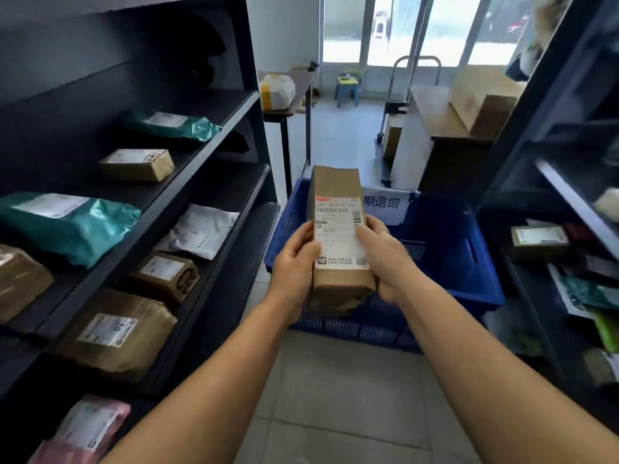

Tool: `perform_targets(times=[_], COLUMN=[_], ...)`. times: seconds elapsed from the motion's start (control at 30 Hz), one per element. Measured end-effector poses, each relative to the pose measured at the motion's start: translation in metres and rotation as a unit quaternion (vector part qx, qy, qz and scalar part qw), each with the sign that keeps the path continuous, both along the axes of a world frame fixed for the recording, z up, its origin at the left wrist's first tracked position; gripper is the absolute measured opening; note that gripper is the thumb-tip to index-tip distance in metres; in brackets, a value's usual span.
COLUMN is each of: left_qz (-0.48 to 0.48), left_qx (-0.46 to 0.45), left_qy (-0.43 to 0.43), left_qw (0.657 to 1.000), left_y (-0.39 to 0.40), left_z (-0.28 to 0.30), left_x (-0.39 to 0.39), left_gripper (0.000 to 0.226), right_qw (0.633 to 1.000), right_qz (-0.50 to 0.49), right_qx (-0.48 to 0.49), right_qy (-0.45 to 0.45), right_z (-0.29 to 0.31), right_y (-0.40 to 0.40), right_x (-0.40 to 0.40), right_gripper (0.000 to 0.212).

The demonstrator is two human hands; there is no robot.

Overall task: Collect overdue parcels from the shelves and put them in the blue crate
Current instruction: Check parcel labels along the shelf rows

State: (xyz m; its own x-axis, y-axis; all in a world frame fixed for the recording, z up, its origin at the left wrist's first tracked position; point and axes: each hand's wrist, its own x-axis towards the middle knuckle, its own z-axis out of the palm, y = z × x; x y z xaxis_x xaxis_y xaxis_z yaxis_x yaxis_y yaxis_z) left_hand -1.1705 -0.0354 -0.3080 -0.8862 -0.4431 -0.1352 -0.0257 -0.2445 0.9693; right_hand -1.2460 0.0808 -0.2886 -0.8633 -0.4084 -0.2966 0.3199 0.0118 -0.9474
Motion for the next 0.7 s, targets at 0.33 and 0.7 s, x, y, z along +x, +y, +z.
perform_targets(times=[0.33, 0.7], left_qz=[-0.111, -0.145], left_qx=[0.027, 0.074], left_qy=[-0.008, -0.063], left_qw=[0.993, 0.985], left_y=[-0.007, 0.041], left_z=[-0.005, -0.033], left_x=[-0.127, -0.282], left_gripper=[0.04, 0.065], right_qw=[0.979, 0.915], right_qz=[-0.091, -0.086], right_qx=[0.149, 0.373], right_qy=[0.108, 0.127], right_z=[0.003, -0.027], right_y=[-0.003, 0.029], right_x=[-0.093, -0.242], right_gripper=[0.09, 0.121])
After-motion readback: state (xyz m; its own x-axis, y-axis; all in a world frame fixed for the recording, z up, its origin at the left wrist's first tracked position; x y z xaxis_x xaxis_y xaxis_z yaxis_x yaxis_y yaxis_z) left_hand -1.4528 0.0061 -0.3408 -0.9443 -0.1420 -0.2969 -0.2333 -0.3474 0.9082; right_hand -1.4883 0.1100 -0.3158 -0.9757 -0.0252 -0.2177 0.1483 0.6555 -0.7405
